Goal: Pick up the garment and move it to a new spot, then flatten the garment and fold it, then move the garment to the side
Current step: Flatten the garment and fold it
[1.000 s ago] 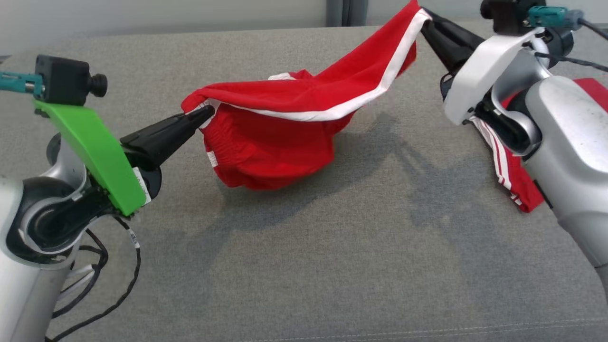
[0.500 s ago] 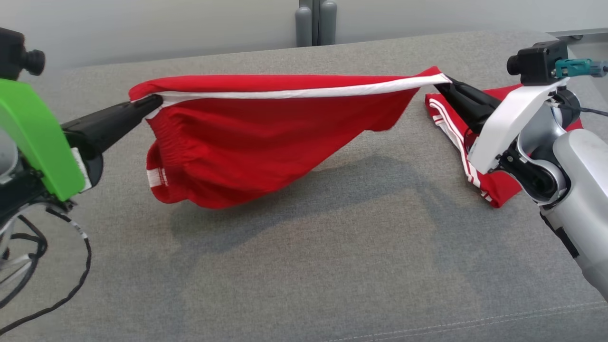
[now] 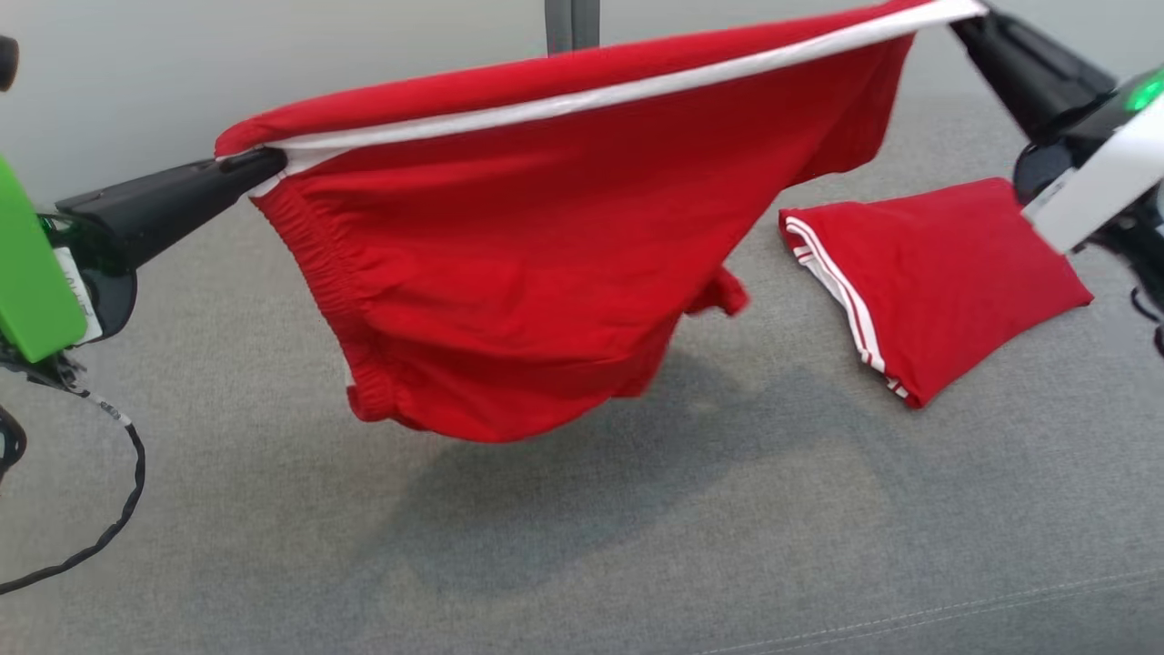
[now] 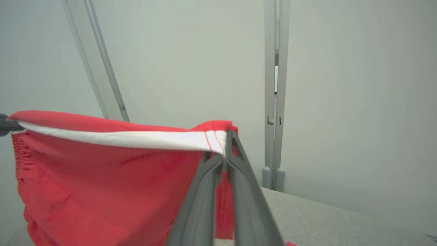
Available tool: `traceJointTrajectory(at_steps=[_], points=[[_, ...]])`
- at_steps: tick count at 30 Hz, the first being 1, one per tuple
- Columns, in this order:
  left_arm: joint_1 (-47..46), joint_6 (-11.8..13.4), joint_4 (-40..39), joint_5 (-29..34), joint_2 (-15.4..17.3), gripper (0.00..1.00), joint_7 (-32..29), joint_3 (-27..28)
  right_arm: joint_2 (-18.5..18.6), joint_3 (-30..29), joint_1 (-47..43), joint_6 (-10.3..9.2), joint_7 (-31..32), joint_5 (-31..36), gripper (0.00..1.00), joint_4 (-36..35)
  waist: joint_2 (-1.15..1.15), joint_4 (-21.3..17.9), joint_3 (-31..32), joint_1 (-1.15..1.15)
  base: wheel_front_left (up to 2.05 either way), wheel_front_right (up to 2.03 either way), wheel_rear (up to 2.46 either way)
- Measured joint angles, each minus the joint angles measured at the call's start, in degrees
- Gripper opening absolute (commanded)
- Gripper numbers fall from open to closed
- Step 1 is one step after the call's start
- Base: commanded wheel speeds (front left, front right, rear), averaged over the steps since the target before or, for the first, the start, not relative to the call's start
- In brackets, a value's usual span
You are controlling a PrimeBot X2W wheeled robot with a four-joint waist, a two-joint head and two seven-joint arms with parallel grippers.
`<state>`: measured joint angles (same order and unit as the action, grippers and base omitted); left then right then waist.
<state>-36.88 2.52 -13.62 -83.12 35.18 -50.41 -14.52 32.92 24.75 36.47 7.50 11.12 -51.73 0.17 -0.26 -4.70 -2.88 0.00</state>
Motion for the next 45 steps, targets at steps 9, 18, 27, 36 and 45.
traceJointTrajectory(at_steps=[9,18,27,36,45], points=[[-0.73,2.18,-9.54,-11.67,-1.09,0.0,-4.69,1.93,4.44,-5.63,-1.22,-0.34,3.96,-9.69,0.0,-12.74,0.0,-1.57,1.67,0.0,0.0,0.0,0.0],[-0.73,3.58,-7.98,-9.7,1.32,0.0,-4.9,3.67,5.23,-7.19,-5.28,-4.5,7.82,-14.96,0.0,-15.81,0.0,-1.29,-2.13,0.0,0.0,0.0,0.0],[-3.13,3.5,7.97,11.7,1.05,0.0,3.24,-3.68,-10.9,0.09,5.57,-12.66,5.77,-7.92,0.0,-3.7,0.0,0.11,-9.11,0.0,0.0,0.0,0.0],[-21.04,-3.57,6.34,22.92,-14.41,0.0,25.69,-1.77,-17.83,-6.81,26.8,-15.05,-9.56,4.65,0.0,0.55,0.0,1.35,-15.93,0.0,0.0,0.0,0.0],[-2.46,-9.76,4.42,25.71,-13.83,0.0,33.67,-7.79,-15.64,-2.31,-0.07,-14.58,-13.67,5.79,0.0,-1.02,0.0,2.05,-22.91,0.01,0.0,0.0,0.0]])
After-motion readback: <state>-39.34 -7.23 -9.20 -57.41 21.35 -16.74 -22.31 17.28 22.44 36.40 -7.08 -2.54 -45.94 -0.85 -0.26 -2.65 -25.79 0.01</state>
